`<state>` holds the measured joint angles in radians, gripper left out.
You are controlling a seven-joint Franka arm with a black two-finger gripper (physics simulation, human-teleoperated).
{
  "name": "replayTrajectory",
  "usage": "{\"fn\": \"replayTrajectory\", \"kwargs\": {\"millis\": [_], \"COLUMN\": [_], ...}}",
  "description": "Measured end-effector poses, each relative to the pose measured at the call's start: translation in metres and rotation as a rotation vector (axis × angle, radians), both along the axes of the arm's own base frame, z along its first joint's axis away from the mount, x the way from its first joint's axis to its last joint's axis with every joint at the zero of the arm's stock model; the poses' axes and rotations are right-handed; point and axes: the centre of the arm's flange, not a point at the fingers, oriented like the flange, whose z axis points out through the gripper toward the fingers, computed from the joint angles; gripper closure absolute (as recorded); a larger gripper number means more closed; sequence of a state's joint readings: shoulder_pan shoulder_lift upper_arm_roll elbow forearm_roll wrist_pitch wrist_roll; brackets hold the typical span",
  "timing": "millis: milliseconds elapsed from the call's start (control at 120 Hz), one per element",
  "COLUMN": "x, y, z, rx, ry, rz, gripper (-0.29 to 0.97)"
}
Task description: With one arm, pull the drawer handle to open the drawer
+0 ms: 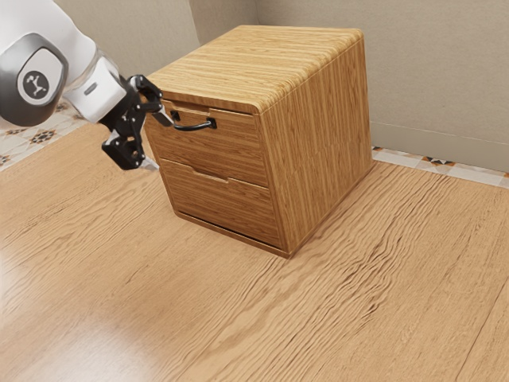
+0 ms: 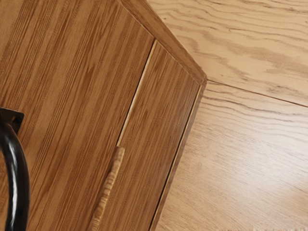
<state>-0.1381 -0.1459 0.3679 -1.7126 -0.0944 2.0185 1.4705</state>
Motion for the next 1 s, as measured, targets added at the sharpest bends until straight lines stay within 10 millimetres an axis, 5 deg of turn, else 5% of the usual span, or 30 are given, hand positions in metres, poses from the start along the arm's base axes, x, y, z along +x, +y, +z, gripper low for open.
{"fn": "replayTrajectory", "kwargs": {"millis": [183,350,1000], "x": [0.001,0.004,0.034], "y": [0.021,0.021,0.016], "z": [0.006,0.009,-0.037], "rx": [0.092,0.150,0.225], "ry": [-0.069,-0.098,-0.048], "rz": [-0.088,-0.171,-0.345], "gripper": [0.00,0.00,0.00]}}
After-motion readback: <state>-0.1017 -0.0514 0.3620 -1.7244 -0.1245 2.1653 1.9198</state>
